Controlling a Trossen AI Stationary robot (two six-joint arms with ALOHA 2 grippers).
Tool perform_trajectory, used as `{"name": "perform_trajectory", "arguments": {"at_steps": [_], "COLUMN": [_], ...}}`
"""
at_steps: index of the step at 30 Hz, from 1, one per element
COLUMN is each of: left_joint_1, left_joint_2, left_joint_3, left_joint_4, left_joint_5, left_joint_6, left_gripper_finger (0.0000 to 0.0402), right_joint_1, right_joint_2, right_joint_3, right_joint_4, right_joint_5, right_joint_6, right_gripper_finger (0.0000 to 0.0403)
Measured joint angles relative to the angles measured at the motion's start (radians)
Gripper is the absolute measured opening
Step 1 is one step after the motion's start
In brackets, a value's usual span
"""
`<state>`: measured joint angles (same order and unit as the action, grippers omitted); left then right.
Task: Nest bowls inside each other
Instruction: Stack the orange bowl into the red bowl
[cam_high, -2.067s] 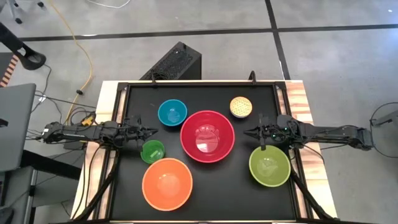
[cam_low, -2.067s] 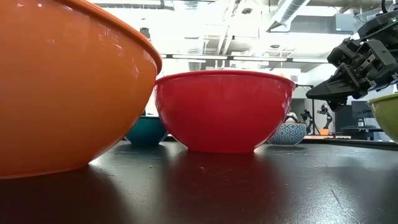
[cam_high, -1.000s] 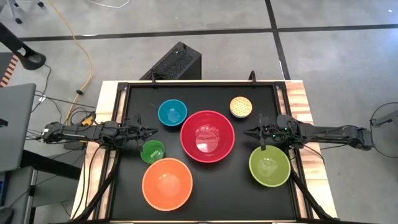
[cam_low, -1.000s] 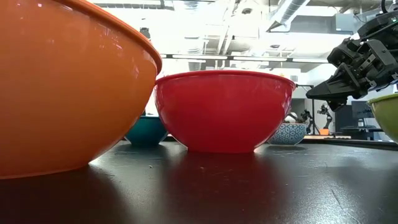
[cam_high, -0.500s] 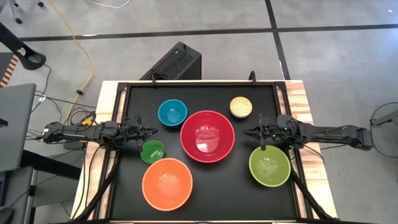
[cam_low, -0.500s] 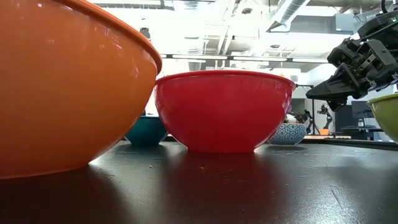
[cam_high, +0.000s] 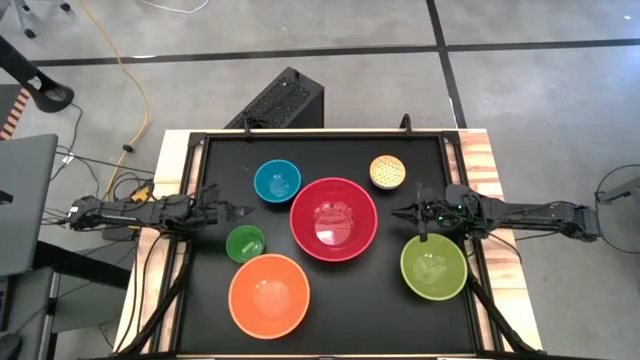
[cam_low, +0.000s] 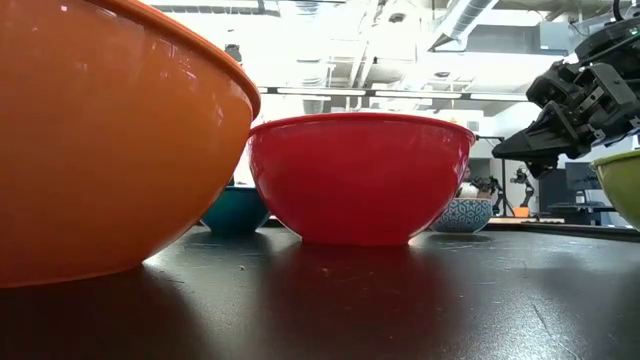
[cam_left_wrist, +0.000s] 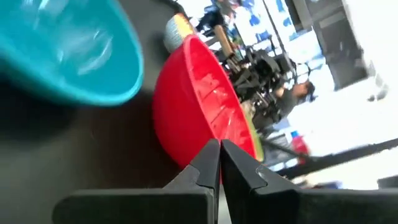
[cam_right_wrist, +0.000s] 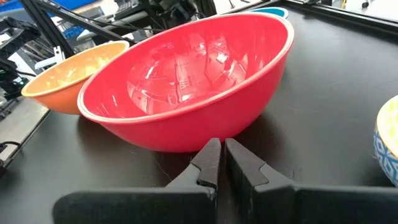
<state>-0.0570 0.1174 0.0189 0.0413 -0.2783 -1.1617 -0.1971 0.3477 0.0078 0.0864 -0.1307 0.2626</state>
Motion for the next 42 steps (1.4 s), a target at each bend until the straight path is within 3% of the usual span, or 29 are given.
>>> {"name": "perform_trajectory", "arguments": {"at_steps": [4,9,15,21,26,31,35,42], "left_joint_1": [0.000,0.000,0.000,0.001,0.000,0.000,0.000,0.001], "left_joint_2": [0.000,0.000,0.000,0.000,0.000,0.000,0.000,0.000], "left_joint_3": [0.000,0.000,0.000,0.000,0.000,0.000,0.000,0.000], "left_joint_4": [0.003,0.012,0.018,0.006,0.001,-0.014,-0.025,-0.025], "left_joint_5": [-0.036,-0.125,-0.104,-0.072,-0.015,0.110,0.168,0.161], "left_joint_6": [-0.037,0.025,0.139,0.162,0.276,0.342,0.400,0.445], "left_gripper_finger": [0.0002,0.0002,0.0002,0.0002,0.0002,0.0002,0.0002,0.0002], "right_joint_1": [0.000,-0.003,0.010,0.088,0.250,0.393,0.484,0.665], "right_joint_2": [0.000,0.001,0.018,0.092,0.284,0.543,0.773,1.163], "right_joint_3": [0.000,0.003,0.062,0.171,0.360,0.571,0.739,1.092], "right_joint_4": [0.015,0.091,0.275,0.425,0.405,0.358,0.312,0.116], "right_joint_5": [0.000,0.027,0.027,0.089,0.256,0.394,0.404,0.376], "right_joint_6": [0.019,0.258,0.594,0.700,0.615,0.603,0.692,0.986], "right_gripper_finger": [0.0040,0.0040,0.0040,0.0038,0.0038,0.0037,0.0037,0.0033]}}
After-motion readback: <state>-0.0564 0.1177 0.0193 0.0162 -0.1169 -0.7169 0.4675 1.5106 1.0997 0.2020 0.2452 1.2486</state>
